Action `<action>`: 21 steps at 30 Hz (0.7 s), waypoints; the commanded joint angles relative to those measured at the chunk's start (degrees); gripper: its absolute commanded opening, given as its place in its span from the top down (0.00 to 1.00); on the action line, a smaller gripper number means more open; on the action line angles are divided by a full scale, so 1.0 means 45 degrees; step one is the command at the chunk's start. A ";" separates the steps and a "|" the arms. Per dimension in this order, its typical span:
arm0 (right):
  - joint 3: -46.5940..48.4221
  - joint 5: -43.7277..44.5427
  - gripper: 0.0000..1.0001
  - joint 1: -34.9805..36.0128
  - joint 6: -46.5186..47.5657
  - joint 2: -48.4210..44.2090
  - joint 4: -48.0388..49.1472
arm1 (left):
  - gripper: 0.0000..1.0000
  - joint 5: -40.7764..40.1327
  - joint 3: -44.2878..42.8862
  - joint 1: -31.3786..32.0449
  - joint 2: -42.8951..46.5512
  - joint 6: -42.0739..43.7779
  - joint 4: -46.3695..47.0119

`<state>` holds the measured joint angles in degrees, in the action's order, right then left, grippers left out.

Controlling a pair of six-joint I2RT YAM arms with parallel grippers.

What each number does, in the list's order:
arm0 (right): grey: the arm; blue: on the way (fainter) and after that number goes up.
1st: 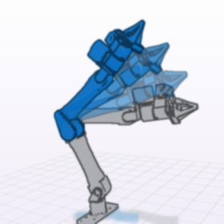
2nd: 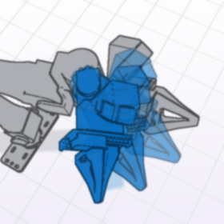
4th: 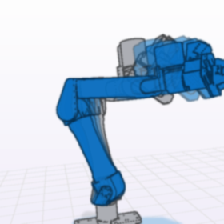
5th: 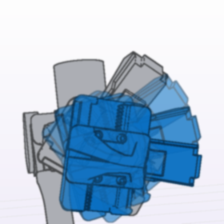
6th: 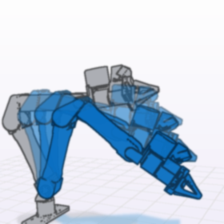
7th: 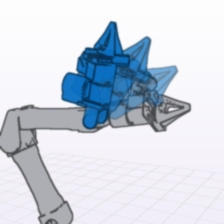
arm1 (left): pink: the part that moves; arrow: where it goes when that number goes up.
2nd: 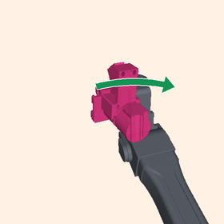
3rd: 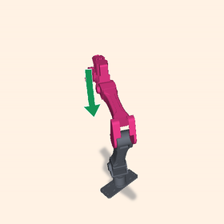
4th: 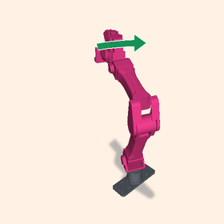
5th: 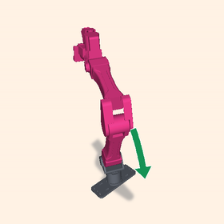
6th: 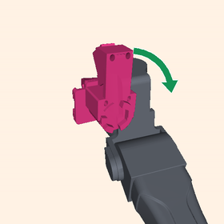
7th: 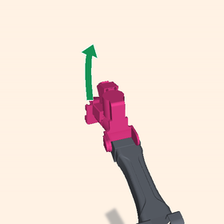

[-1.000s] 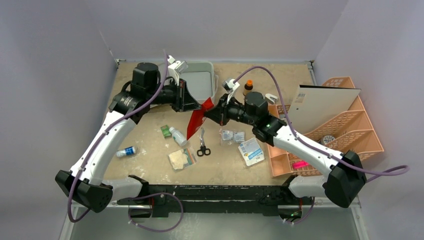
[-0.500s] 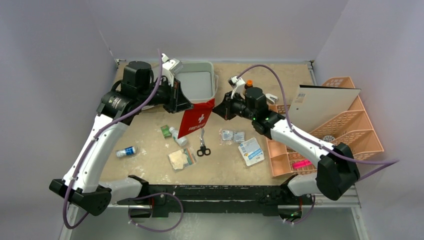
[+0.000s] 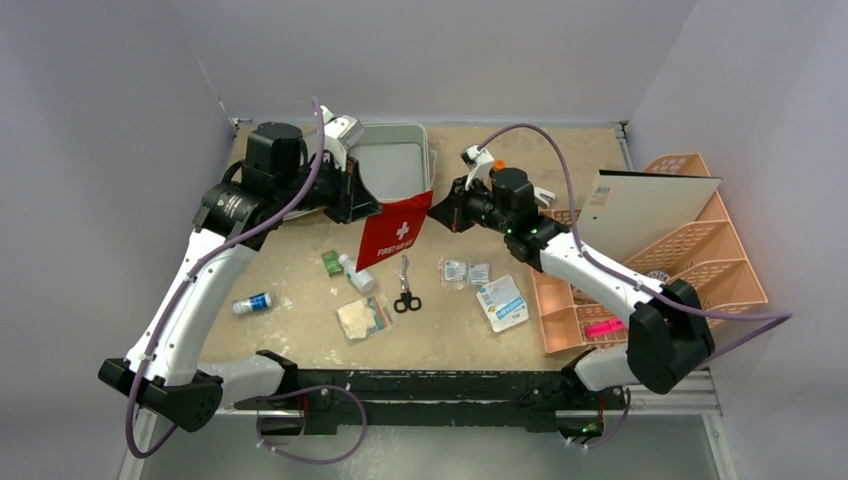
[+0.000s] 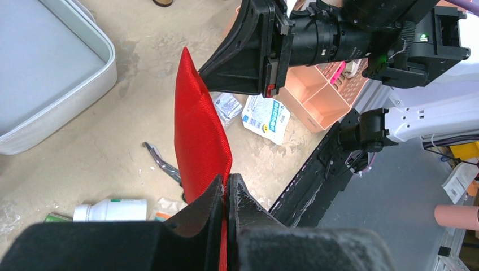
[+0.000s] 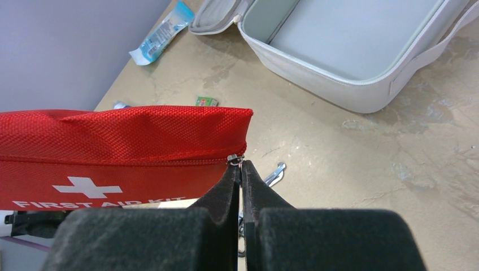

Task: Organize the medicine kit
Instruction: Zip the medicine pouch.

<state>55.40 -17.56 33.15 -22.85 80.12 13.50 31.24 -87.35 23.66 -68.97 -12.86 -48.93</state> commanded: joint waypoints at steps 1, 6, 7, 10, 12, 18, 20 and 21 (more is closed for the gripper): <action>0.0015 0.0942 1.00 -0.0785 0.0378 0.0274 -0.0291 | 1.00 0.0436 -0.0393 -0.0041 0.0425 0.0034 0.0154; -0.0142 0.0077 1.00 -0.1370 0.0432 0.0141 0.0165 | 1.00 0.1435 -0.0437 -0.0043 0.0035 0.0704 -0.0599; -0.0133 -0.0123 1.00 -0.1453 0.0420 0.0145 0.0255 | 1.00 0.1470 -0.0372 -0.0043 -0.0047 0.0714 -0.0635; -0.0058 -0.0389 1.00 -0.1506 0.0521 0.0154 0.0400 | 1.00 0.1437 -0.0162 -0.0043 -0.0154 0.0803 -0.0515; 0.0016 -0.0329 1.00 -0.1605 0.0667 0.0233 0.0427 | 1.00 0.1455 -0.0234 -0.0077 -0.0230 0.0925 -0.0524; -0.0039 -0.0897 1.00 -0.2196 0.0020 0.0573 0.0630 | 1.00 0.0477 -0.0457 -0.0208 -0.0509 0.0861 -0.0639; 0.0063 -0.1221 1.00 -0.2200 -0.0129 0.0425 0.0558 | 1.00 -0.0385 -0.0325 -0.0219 -0.0611 0.0574 -0.0393; 0.0145 -0.1457 0.98 -0.2199 -0.0255 0.0305 0.0459 | 1.00 -0.0745 -0.0207 -0.0219 -0.0660 0.0236 -0.0077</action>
<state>55.44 -26.17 25.89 -23.14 81.78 16.71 32.45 -87.33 23.46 -72.55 -9.43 -49.45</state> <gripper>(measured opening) 0.005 0.009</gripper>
